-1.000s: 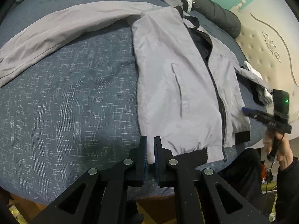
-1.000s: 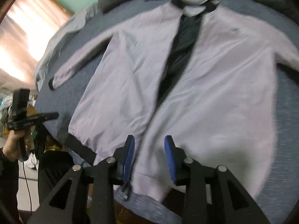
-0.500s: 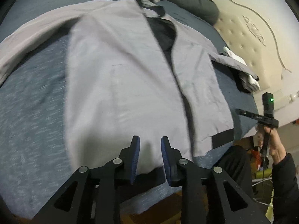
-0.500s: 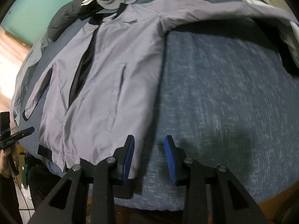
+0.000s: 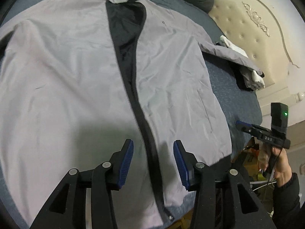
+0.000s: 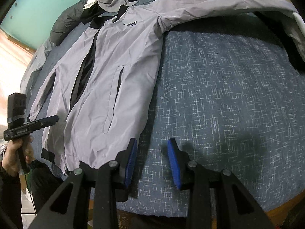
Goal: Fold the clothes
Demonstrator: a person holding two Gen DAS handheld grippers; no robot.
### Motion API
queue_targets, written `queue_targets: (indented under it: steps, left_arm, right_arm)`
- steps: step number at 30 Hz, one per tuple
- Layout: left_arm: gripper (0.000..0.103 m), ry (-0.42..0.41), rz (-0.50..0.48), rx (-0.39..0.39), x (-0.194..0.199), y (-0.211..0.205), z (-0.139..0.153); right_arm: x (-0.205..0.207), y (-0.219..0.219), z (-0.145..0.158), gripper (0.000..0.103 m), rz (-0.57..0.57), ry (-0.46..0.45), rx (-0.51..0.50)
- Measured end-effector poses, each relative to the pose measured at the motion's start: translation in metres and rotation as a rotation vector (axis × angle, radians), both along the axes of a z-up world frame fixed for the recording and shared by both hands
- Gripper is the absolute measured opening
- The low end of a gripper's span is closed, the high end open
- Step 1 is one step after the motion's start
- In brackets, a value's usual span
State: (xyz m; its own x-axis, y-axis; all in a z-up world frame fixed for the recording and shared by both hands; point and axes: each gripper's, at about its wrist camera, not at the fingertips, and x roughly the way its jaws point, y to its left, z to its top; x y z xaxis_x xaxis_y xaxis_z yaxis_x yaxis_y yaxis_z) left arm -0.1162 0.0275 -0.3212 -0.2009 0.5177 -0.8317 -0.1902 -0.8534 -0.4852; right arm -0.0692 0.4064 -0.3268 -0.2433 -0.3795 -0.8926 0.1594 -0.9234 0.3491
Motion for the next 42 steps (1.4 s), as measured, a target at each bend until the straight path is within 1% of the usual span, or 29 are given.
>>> queue_targets:
  steps: [6,7,8,9,10,11,12,13,15,17,23,24,25,26,29,35,36,37,38,39,40,41,42]
  left_arm:
    - [0.046,-0.007,-0.017,-0.01,-0.016,0.019,-0.016]
    - [0.045,-0.007,-0.02,-0.016,-0.018,0.021,-0.017]
    - [0.039,-0.007,-0.025,-0.017,-0.019,0.023,-0.019]
    - [0.031,-0.007,-0.029,-0.019,-0.02,0.024,-0.02]
    - [0.026,-0.006,-0.033,-0.02,-0.022,0.026,-0.022]
    - [0.014,-0.006,-0.037,-0.021,-0.023,0.027,-0.023]
    - [0.011,-0.008,-0.045,-0.011,-0.023,0.027,-0.024]
    - [0.011,-0.009,-0.053,-0.001,-0.023,0.027,-0.025]
    - [0.006,0.006,-0.064,-0.014,-0.02,0.026,-0.021]
    - [0.006,0.029,-0.063,-0.007,-0.018,0.02,-0.014]
    - [0.005,0.053,-0.017,-0.019,-0.016,-0.011,-0.003]
    - [0.005,0.057,-0.01,-0.02,-0.016,-0.016,-0.002]
    - [0.005,0.054,-0.002,-0.017,-0.017,-0.018,-0.002]
    - [0.005,0.05,0.002,-0.01,-0.017,-0.019,-0.004]
    - [0.005,0.047,-0.001,-0.014,-0.015,-0.016,-0.004]
    - [0.005,0.048,-0.013,-0.027,-0.016,-0.011,-0.006]
    - [0.005,0.046,-0.013,-0.027,-0.016,-0.01,-0.007]
    - [0.005,0.045,-0.013,-0.028,-0.016,-0.01,-0.008]
    - [0.005,0.043,-0.012,-0.028,-0.017,-0.008,-0.009]
    - [0.005,0.042,-0.01,-0.027,-0.017,-0.007,-0.01]
    - [0.005,0.04,-0.009,-0.027,-0.017,-0.006,-0.011]
    - [0.005,0.036,-0.006,-0.022,-0.018,-0.006,-0.012]
    - [0.006,0.032,-0.003,-0.018,-0.018,-0.006,-0.014]
  right_arm:
    - [-0.002,-0.001,-0.004,0.033,0.018,-0.012,-0.01]
    - [-0.002,-0.001,-0.005,0.033,0.019,-0.013,-0.011]
    - [-0.003,-0.002,-0.005,0.033,0.019,-0.014,-0.011]
    - [-0.003,-0.002,-0.006,0.033,0.018,-0.015,-0.012]
    - [-0.004,-0.002,-0.007,0.033,0.016,-0.018,-0.014]
    - [-0.004,-0.003,-0.008,0.033,0.016,-0.02,-0.014]
    - [-0.005,-0.004,-0.008,0.033,0.017,-0.022,-0.012]
    - [-0.005,-0.006,-0.009,0.033,0.019,-0.024,-0.012]
    - [-0.005,-0.009,-0.01,0.033,0.024,-0.025,-0.013]
    - [-0.005,-0.011,-0.011,0.033,0.026,-0.027,-0.012]
    - [-0.008,-0.016,-0.013,0.034,0.02,-0.04,-0.023]
    - [-0.008,-0.018,-0.014,0.037,0.019,-0.045,-0.029]
    - [-0.009,-0.019,-0.016,0.05,0.017,-0.05,-0.035]
    - [-0.009,-0.021,-0.016,0.057,0.016,-0.056,-0.043]
    - [-0.01,-0.027,-0.019,0.057,0.02,-0.069,-0.077]
    - [-0.014,-0.043,-0.036,0.057,0.042,-0.133,-0.067]
    - [-0.014,-0.044,-0.039,0.056,0.042,-0.15,-0.079]
    - [-0.013,-0.045,-0.043,0.046,0.04,-0.165,-0.093]
    - [-0.012,-0.045,-0.046,0.03,0.035,-0.179,-0.116]
    - [-0.012,-0.044,-0.048,0.024,0.029,-0.189,-0.137]
    - [-0.011,-0.043,-0.049,0.013,0.022,-0.188,-0.149]
    - [-0.01,-0.043,-0.048,0.008,0.021,-0.182,-0.156]
    - [-0.009,-0.041,-0.046,0.006,0.02,-0.171,-0.156]
